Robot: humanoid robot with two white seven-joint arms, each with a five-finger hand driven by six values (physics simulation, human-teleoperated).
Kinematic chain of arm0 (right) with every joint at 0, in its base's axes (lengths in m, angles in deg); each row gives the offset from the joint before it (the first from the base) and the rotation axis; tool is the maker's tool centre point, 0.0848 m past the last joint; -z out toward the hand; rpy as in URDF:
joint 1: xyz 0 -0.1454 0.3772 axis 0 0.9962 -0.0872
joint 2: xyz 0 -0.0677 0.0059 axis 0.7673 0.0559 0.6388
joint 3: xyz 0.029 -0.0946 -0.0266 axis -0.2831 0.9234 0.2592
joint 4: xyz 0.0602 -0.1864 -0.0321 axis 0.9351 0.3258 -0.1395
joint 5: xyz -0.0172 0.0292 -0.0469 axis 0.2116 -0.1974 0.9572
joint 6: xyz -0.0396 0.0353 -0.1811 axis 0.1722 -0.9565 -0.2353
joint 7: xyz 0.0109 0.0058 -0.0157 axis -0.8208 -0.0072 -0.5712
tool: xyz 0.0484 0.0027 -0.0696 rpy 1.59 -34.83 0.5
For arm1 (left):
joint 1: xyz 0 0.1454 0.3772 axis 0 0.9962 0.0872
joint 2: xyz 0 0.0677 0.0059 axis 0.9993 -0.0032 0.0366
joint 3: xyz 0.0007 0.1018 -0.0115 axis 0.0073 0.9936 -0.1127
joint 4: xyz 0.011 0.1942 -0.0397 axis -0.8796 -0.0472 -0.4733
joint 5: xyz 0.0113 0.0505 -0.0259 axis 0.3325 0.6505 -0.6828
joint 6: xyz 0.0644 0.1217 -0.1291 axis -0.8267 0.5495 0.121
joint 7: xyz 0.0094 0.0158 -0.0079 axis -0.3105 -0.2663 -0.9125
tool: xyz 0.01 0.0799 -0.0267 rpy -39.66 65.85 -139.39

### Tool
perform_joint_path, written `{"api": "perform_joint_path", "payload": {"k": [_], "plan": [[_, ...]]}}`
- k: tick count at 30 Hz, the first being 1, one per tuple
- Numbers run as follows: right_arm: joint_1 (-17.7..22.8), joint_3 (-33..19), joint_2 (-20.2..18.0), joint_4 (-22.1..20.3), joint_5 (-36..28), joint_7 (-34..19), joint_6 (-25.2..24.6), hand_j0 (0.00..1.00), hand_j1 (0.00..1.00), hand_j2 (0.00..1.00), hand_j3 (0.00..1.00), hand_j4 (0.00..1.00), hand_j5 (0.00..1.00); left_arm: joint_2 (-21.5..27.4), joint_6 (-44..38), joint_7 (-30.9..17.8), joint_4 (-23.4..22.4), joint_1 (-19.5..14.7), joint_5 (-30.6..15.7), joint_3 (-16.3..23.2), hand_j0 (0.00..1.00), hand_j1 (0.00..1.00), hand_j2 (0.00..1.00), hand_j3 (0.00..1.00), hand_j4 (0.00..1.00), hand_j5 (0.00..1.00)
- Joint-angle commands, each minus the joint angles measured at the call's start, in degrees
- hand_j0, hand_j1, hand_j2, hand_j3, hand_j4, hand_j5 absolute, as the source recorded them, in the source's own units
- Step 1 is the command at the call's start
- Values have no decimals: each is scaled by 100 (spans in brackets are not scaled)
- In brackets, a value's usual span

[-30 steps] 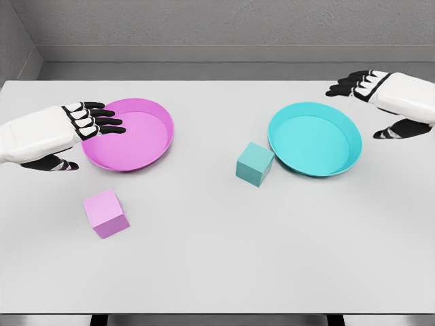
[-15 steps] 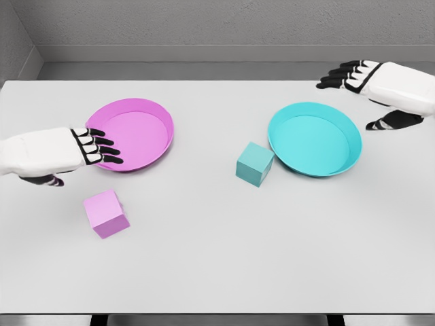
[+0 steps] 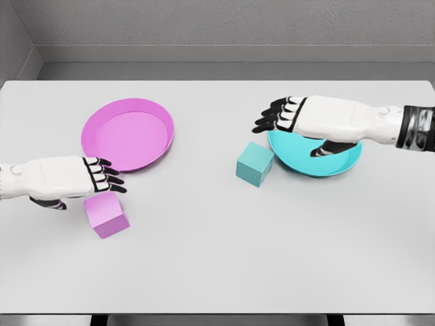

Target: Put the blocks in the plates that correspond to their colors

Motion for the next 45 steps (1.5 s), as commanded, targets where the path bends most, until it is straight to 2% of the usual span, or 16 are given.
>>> {"api": "perform_joint_path", "payload": {"k": [1, 9, 14, 25, 33, 35, 45], "plan": [[-9, 137, 71, -40, 5, 3, -17, 100, 100, 100, 100, 100, 100, -52, -9, 5, 13, 0, 20, 82, 100, 100, 100, 100, 100, 100], [-150, 453, 370, -31, 277, 3, -17, 100, 100, 100, 100, 100, 100, -43, -9, 5, 4, 9, 20, 196, 100, 100, 100, 100, 100, 100], [-193, 523, 537, 13, 831, 3, -17, 100, 100, 100, 100, 100, 100, -52, -9, 13, -31, 79, 37, 205, 100, 100, 100, 100, 100, 100], [-229, 743, 695, 153, 840, 3, -17, 100, 100, 100, 100, 100, 100, -210, -9, 75, -180, 79, 46, 187, 100, 100, 100, 100, 100, 100], [-360, 1024, 985, 636, 857, 3, -17, 100, 100, 100, 100, 100, 100, -333, -9, 84, -180, 88, 46, 196, 100, 100, 100, 100, 100, 100], [-360, 1077, 1099, 733, 1042, 3, -17, 100, 100, 100, 100, 100, 100, -324, -9, 84, -233, 88, 55, 196, 100, 100, 100, 100, 100, 100], [-404, 1077, 1196, 1067, 1051, 3, -17, 100, 100, 100, 100, 100, 100, -333, -9, 84, -295, 114, 257, 187, 100, 100, 100, 100, 100, 100]]}}
